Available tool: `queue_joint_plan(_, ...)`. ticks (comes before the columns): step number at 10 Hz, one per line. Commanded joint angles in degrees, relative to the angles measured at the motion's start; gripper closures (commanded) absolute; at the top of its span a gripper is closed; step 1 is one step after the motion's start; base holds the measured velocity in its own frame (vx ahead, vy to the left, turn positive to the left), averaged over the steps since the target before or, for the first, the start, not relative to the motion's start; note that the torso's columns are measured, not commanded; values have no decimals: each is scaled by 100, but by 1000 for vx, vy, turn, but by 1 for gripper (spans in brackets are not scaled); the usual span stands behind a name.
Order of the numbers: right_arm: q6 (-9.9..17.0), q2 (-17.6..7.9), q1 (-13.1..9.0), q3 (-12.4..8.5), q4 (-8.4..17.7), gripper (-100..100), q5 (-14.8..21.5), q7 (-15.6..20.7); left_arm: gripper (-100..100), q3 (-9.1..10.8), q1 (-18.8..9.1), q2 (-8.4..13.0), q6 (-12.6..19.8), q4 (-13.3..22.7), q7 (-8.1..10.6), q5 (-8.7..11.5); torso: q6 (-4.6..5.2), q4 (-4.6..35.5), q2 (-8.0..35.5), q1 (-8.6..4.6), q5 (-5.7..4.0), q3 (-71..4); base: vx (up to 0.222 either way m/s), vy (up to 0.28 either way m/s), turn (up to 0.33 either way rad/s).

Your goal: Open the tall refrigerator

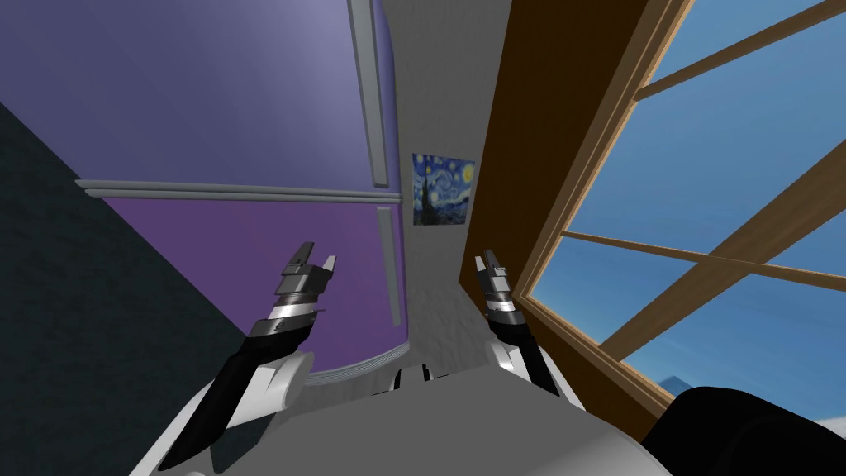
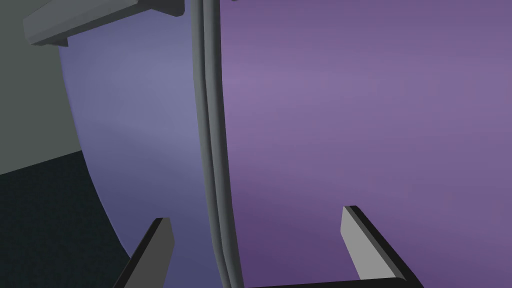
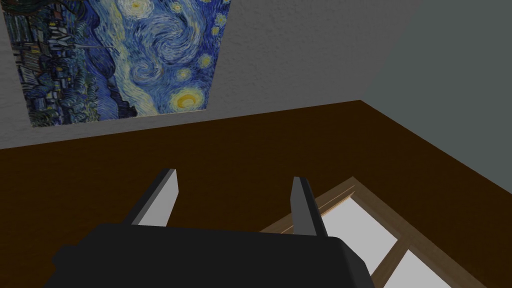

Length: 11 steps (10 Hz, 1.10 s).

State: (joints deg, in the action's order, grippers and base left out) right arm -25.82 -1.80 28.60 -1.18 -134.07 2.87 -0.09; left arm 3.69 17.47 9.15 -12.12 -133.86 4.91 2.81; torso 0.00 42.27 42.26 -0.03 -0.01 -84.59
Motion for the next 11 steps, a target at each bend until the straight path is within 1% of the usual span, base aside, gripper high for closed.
queue_joint_plan(1, 0, 0, 0, 0, 0, 0, 0, 0, -100, 142, -388, 154, 441, -65, 66, 50, 0, 1, 1, 2, 1, 1, 32, -86, 54)
queue_joint_plan(7, 0, 0, 0, 0, 0, 0, 0, 0, -100, 444, -1253, 359, 1359, -203, 200, 155, 0, 1, 3, 2, 0, 3, 29, -83, 58)
queue_joint_plan(11, 0, 0, 0, 0, 0, 0, 0, 0, -100, 636, -1805, 416, 1945, -276, 284, 221, 0, 0, 0, 7, 2, 0, 26, -69, 57)
